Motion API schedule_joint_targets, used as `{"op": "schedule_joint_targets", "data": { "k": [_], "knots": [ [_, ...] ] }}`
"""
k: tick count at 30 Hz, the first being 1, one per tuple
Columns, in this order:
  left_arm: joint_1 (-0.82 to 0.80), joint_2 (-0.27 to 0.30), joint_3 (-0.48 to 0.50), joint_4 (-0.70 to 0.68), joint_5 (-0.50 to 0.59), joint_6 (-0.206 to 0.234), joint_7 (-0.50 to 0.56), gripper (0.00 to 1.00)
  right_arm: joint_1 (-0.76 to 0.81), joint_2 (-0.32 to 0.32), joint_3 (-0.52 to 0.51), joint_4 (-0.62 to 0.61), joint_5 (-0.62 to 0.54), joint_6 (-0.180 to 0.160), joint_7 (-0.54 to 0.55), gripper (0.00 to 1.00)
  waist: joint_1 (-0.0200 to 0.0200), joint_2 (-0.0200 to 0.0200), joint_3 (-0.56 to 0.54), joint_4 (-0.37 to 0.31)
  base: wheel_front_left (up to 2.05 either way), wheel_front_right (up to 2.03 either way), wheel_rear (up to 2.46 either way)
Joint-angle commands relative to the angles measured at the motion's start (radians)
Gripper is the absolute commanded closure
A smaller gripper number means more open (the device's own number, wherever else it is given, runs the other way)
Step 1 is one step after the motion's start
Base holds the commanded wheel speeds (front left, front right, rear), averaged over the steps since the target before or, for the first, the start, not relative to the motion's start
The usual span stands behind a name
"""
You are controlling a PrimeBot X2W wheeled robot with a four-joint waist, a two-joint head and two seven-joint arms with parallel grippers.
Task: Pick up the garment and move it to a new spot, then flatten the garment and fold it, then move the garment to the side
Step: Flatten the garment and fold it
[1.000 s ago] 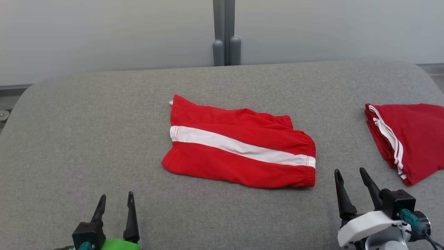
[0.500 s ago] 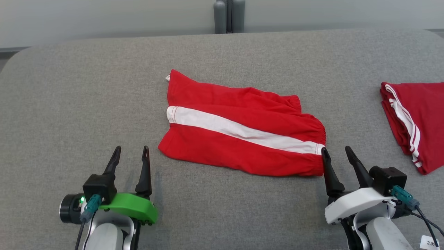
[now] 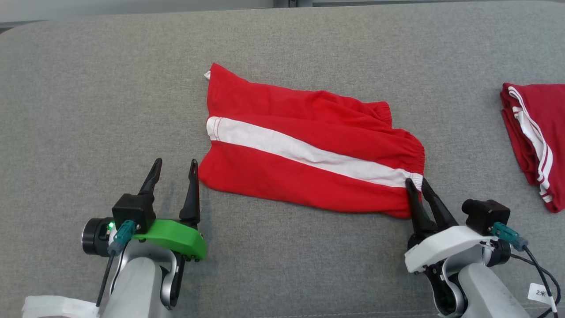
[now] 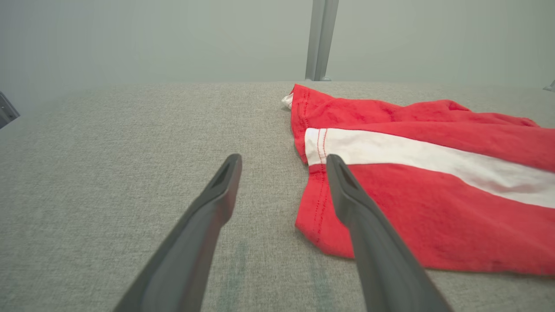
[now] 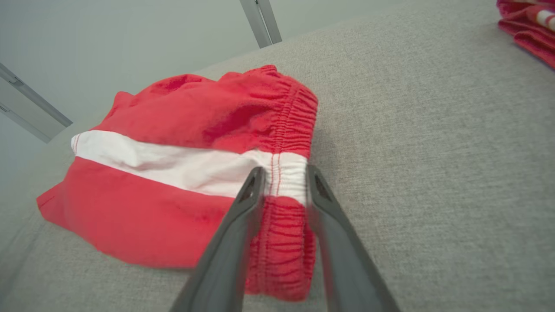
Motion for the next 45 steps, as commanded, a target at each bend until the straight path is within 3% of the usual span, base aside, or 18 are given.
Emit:
{"op": "schedule_joint_targets", "data": {
  "k": [1,9,17,25,36,43,45],
  "knots": [
    [-0.02,0.003,-0.001,0.001,0.0,0.0,0.0,0.0,-0.018,-0.009,0.005,0.001,0.009,-0.001,-0.002,0.98,0.0,0.0,0.005,-0.001,0.0,0.0,0.0],
    [-0.073,0.003,0.001,0.046,-0.024,-0.024,0.0,0.0,-0.028,-0.04,0.016,-0.035,0.023,-0.001,-0.002,1.0,0.0,0.0,0.033,-0.012,0.0,0.0,0.0],
    [-0.193,0.003,-0.025,0.197,-0.12,-0.064,0.0,0.0,-0.025,-0.064,0.034,-0.057,0.019,-0.001,-0.002,1.0,0.0,0.0,0.065,-0.044,0.0,0.0,0.0],
    [-0.326,0.076,-0.214,0.3,-0.325,-0.065,0.0,0.0,-0.056,-0.058,0.07,-0.06,0.006,-0.001,-0.002,1.0,0.0,0.0,0.093,-0.066,0.0,0.0,0.0],
    [-0.39,0.177,-0.39,0.323,-0.568,-0.065,0.0,0.0,-0.069,-0.053,0.078,-0.064,0.004,-0.001,-0.002,1.0,0.0,0.0,0.115,-0.083,0.0,0.0,0.0],
    [-0.408,0.216,-0.46,0.308,-0.66,-0.066,0.0,0.0,-0.072,-0.051,0.082,-0.064,0.004,-0.001,-0.002,1.0,0.0,0.0,0.121,-0.085,0.0,0.0,0.0],
    [-0.41,0.219,-0.49,0.304,-0.686,-0.066,0.0,0.27,-0.074,-0.05,0.082,-0.063,0.005,-0.001,-0.002,1.0,0.0,0.0,0.122,-0.085,0.0,0.0,0.0]
  ]
}}
